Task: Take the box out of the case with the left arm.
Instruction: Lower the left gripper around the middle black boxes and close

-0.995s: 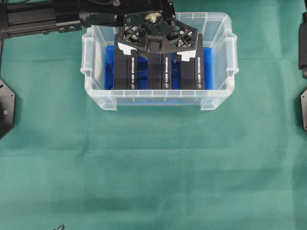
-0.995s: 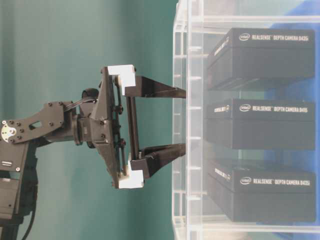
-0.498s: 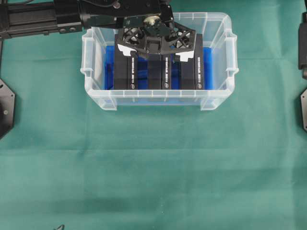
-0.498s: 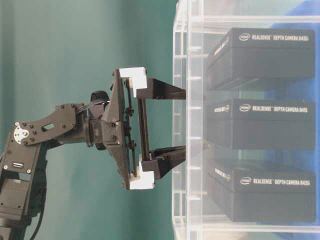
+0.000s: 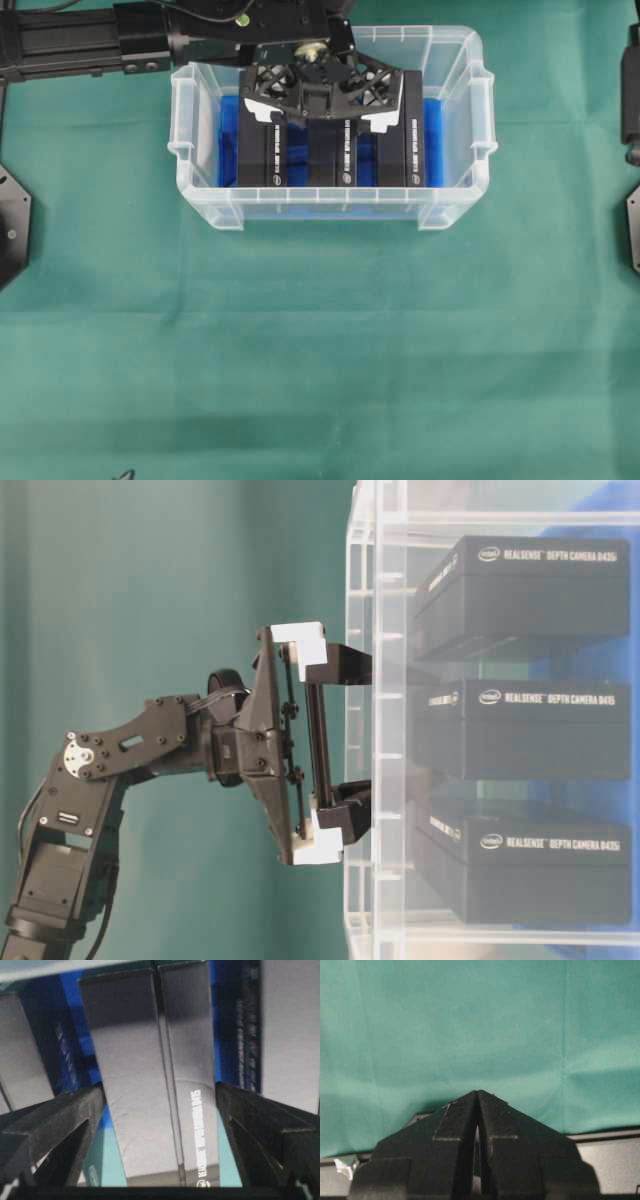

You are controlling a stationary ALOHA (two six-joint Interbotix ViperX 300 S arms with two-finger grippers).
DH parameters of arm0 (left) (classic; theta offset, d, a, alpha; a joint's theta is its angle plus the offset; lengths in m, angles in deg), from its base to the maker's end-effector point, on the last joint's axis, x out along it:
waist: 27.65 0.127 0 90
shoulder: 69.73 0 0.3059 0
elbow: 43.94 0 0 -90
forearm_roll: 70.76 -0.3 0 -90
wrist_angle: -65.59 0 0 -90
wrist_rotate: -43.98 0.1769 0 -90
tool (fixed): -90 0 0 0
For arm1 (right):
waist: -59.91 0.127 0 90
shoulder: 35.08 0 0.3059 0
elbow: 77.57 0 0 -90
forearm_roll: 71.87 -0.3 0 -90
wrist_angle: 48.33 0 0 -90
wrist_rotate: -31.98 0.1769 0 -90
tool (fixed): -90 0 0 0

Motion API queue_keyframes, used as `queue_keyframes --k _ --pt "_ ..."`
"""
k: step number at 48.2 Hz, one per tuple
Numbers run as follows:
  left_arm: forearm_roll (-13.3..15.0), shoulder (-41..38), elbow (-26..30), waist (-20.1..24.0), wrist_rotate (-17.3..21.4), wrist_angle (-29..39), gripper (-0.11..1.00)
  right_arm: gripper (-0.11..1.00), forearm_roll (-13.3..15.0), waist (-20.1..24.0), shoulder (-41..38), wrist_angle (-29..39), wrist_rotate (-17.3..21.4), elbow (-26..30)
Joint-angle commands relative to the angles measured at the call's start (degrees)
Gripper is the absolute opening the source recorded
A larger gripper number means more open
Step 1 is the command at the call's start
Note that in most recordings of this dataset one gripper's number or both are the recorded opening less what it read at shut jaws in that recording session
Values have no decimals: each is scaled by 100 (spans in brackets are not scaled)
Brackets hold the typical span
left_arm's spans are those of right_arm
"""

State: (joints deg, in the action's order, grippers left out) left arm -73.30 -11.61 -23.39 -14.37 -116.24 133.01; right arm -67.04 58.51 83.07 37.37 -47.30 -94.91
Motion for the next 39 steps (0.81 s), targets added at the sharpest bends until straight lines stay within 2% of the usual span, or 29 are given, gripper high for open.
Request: queue_keyframes --k 1,39 --pt "-18 176 18 26 -18 -97 88 2 9 -18 0 -53 9 141" --pt "-18 167 -141 35 -18 -211 88 2 9 -18 -44 -202 9 132"
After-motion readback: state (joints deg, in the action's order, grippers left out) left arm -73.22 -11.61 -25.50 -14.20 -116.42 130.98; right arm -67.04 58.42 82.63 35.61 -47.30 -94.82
